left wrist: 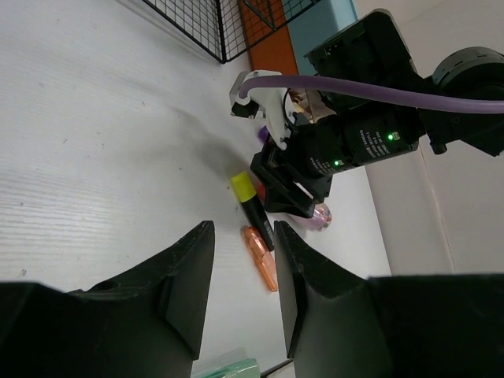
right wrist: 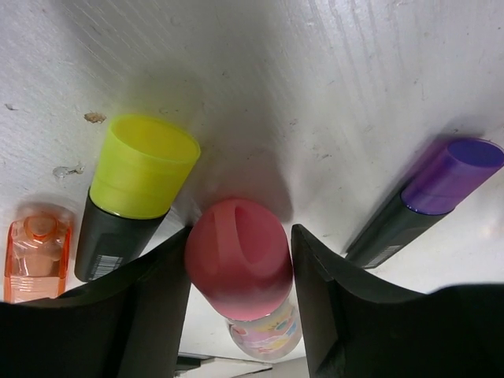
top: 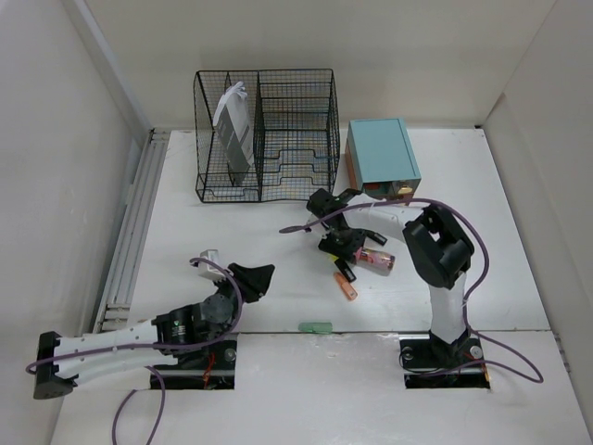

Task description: Organize the desk

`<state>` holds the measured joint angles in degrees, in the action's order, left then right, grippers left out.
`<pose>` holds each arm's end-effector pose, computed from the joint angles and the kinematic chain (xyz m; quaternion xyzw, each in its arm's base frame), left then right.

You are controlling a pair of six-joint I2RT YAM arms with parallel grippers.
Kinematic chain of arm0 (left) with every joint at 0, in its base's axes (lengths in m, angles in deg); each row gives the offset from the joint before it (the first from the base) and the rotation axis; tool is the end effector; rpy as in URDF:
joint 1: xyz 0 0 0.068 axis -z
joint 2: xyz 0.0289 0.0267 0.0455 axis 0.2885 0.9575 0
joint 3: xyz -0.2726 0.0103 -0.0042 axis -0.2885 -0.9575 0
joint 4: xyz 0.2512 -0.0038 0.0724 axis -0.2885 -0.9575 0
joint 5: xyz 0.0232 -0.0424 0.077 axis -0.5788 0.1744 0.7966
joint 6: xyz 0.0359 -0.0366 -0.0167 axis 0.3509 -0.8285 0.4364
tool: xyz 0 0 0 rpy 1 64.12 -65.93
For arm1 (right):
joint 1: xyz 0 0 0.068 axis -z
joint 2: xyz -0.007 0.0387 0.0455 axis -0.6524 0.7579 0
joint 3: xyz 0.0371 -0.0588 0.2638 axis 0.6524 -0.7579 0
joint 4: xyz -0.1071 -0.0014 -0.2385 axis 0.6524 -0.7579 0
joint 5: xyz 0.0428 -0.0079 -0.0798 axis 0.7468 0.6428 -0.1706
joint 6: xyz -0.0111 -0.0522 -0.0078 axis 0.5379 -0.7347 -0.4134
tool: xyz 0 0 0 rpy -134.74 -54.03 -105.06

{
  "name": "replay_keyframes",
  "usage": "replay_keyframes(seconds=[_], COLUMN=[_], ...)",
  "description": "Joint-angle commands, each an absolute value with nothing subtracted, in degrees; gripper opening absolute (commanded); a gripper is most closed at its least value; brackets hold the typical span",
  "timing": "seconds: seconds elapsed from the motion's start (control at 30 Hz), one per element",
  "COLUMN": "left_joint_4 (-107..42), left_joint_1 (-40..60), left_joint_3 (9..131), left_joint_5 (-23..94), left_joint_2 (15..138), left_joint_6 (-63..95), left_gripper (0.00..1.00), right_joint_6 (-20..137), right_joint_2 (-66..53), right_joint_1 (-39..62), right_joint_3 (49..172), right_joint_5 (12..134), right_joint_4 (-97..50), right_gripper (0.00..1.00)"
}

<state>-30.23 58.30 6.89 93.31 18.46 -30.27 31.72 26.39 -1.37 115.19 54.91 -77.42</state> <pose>0.0562 -0.1054 0.2078 -0.1787 0.7029 -0.4399 0.5295 0.2771 0.2418 0.1583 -0.5141 0.8529 -0.0854 0.0303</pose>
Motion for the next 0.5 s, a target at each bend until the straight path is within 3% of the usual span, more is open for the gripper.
replay_keyframes(seconds=[0.0,0.47], left_joint_4=[-31.5,-33.0], left_joint_1=[58.6,58.6], left_joint_3=[7.4,7.4], left_joint_5=[94.6,95.1], left_joint_2=[17.0,14.6], left_joint_6=[-29.6,-29.6], left_gripper=[0.33,0.33], right_joint_6=[31.4,29.8], right_joint_2=[28.8,32.3], right_joint_1=[-1.7,-3.0], right_joint_3=[116.1,119.5], right_joint_5=[54.4,49.6], right_joint_4=[-78.7,-82.8], right_gripper=[0.57,0.61])
